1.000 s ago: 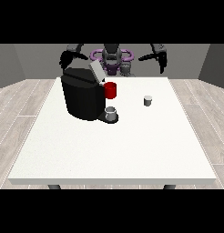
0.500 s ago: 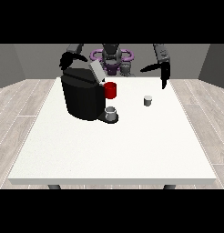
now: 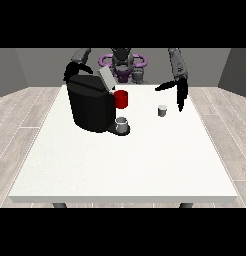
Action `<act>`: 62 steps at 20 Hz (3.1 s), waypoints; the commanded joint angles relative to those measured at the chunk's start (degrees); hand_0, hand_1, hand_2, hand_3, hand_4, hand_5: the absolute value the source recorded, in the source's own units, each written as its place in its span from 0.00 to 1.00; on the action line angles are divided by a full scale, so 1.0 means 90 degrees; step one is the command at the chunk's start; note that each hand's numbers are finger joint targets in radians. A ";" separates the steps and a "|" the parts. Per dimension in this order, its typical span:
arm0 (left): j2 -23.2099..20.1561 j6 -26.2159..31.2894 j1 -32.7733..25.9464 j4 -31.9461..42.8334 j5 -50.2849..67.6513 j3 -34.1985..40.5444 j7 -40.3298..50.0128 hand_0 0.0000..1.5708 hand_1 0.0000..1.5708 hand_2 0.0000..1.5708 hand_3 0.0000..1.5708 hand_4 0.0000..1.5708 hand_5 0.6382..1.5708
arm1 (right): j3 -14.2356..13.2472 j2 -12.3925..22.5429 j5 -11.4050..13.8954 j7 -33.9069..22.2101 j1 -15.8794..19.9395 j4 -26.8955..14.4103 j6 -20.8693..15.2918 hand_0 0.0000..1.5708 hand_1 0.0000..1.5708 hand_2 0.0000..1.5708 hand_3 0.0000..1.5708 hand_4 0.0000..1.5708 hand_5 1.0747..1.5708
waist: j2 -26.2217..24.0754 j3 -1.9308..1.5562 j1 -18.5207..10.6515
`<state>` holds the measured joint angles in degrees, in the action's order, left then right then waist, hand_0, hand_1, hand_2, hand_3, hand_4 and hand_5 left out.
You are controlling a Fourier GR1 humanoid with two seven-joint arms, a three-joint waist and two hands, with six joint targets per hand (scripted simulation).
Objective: Insert the coffee pod into the coffee machine and close the lid
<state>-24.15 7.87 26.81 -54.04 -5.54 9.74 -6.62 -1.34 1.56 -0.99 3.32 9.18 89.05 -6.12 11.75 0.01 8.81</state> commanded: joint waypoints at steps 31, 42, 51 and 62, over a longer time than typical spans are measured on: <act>0.0074 -0.1741 0.0925 0.2362 -0.2453 -0.0674 -0.1066 0.53 0.53 0.62 0.47 0.25 1.00 | 0.0184 -0.0101 0.0262 0.0214 0.0038 -0.0702 -0.0245 0.00 0.00 0.00 0.00 0.32 1.00 | 0.0079 0.0001 0.0123; -0.0086 -0.2168 0.1104 0.2803 -0.3136 -0.0907 -0.1420 0.75 0.75 0.82 0.75 0.26 1.00 | -0.0165 0.0125 -0.0074 -0.0504 0.0701 -0.0438 -0.0316 0.00 0.00 0.00 0.00 0.25 1.00 | 0.0275 0.0002 0.0098; -0.0067 -0.0965 0.1954 0.2182 -0.3015 -0.1033 -0.1400 0.88 0.88 0.90 0.86 0.37 1.00 | -0.0183 -0.0015 -0.0017 0.0278 0.0347 -0.1557 -0.0280 0.00 0.00 0.00 0.00 0.31 1.00 | -0.0295 -0.0006 -0.0187; -0.0056 -0.0402 0.2694 0.1906 -0.3026 -0.0894 -0.0986 0.80 0.80 0.85 0.82 0.36 1.00 | -0.0111 -0.0165 -0.0126 0.0328 0.0593 -0.1696 -0.0352 0.00 0.00 0.00 0.00 0.31 1.00 | -0.0430 -0.0002 0.0028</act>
<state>-26.32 4.19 50.43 -35.53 -32.33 1.77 -16.59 -2.45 1.13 -1.71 4.90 14.30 74.98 -8.11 8.53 -0.02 9.44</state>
